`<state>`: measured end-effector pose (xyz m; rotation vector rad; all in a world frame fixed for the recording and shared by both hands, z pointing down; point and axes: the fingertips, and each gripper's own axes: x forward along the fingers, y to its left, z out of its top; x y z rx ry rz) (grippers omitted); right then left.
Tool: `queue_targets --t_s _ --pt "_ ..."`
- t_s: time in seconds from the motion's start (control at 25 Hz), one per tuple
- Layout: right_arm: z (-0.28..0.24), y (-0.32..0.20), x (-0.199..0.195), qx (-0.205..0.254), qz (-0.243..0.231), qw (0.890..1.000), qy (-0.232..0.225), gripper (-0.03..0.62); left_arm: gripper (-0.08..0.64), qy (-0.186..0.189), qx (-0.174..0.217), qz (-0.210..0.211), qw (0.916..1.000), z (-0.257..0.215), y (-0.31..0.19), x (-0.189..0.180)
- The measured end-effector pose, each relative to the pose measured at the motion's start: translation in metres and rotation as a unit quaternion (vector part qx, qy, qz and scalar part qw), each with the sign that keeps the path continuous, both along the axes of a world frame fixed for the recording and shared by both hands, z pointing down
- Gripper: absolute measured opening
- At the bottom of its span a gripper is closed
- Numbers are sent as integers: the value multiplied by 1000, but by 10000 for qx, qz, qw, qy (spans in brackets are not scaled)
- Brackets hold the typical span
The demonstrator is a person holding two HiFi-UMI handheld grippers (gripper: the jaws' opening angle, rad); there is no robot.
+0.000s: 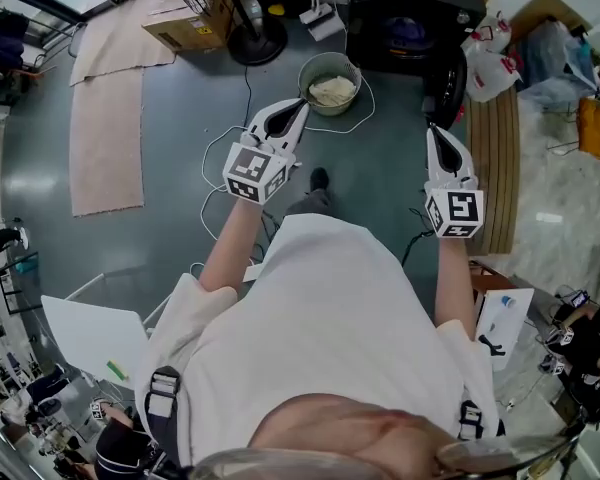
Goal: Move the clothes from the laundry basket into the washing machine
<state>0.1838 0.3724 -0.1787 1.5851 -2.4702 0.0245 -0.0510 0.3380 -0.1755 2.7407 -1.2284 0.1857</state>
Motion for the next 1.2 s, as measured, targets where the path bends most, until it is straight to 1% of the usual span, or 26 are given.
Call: queue_targets --t_s 0.48,0.68,0.96,1.2 --pt "3 -112 -38 -103 329 9994 5 11 6 -111 -15 334 9994 1 -122 -34" --pt "3 -153 -50 -165 401 9991 -40 11 6 -124 -30 415 9991 2 -162 -45" --pt "6 -187 -59 -266 386 9989 -19 11 6 -113 -112 385 9991 6 -195 -56" --pt "16 -204 -56 -355 314 9989 -29 11 6 -103 -198 280 9994 15 -202 -57"
